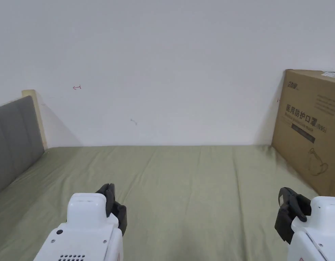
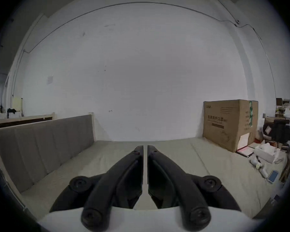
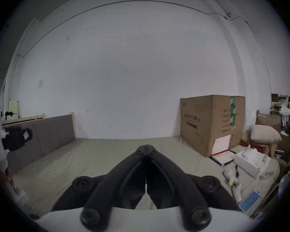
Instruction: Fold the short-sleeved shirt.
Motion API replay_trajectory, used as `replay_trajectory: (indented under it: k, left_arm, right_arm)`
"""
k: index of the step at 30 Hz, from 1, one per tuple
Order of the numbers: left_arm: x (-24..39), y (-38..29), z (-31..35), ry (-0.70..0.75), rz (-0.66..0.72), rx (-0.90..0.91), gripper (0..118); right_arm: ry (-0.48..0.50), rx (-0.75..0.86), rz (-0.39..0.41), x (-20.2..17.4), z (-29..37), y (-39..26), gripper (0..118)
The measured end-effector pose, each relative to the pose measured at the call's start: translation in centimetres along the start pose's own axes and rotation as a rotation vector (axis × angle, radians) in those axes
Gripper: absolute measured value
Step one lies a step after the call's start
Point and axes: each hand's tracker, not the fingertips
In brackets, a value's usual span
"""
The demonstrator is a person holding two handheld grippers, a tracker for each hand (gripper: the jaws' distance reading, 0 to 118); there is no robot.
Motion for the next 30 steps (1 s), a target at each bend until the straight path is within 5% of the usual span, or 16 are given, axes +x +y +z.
replay_trajectory:
  k: [10, 13, 16, 20, 23, 27, 30]
  left_arm:
    - [0.3, 0.3, 0.1, 0.002, -0.017, -0.007, 5]
    - [-0.5, 1.1, 0.0, -0.017, -0.025, -0.024, 5]
    - [-1.9, 1.6, 0.1, -0.059, 0.011, -0.069, 5]
    - [-3.9, 0.4, 0.1, -0.077, 0.041, -0.172, 5]
    - [-5.6, -1.5, 0.0, -0.142, 0.104, -0.272, 5]
    - [-8.0, -5.3, -1.2, -0.315, 0.293, -0.468, 5]
    - [-9.4, -8.8, -3.0, -0.422, 0.483, -0.653, 6]
  right_arm:
    - [-0.005, 0.003, 0.038, 0.5, 0.0, 0.7, 0]
    - [0.105, -0.066, 0.025, 0.5, -0.5, 0.4, 0]
    - [0.269, -0.374, -0.033, 0.3, -3.0, -1.8, 0]
    - [0.393, -1.013, -0.217, -0.7, -7.3, -9.9, 0]
    - [0.474, -1.146, -0.254, -1.2, -7.6, -15.0, 0]
    - [0.421, -1.248, -0.413, -0.3, -7.6, -20.3, 0]
    - [0.4, -1.253, -0.418, 0.7, -8.0, -21.8, 0]
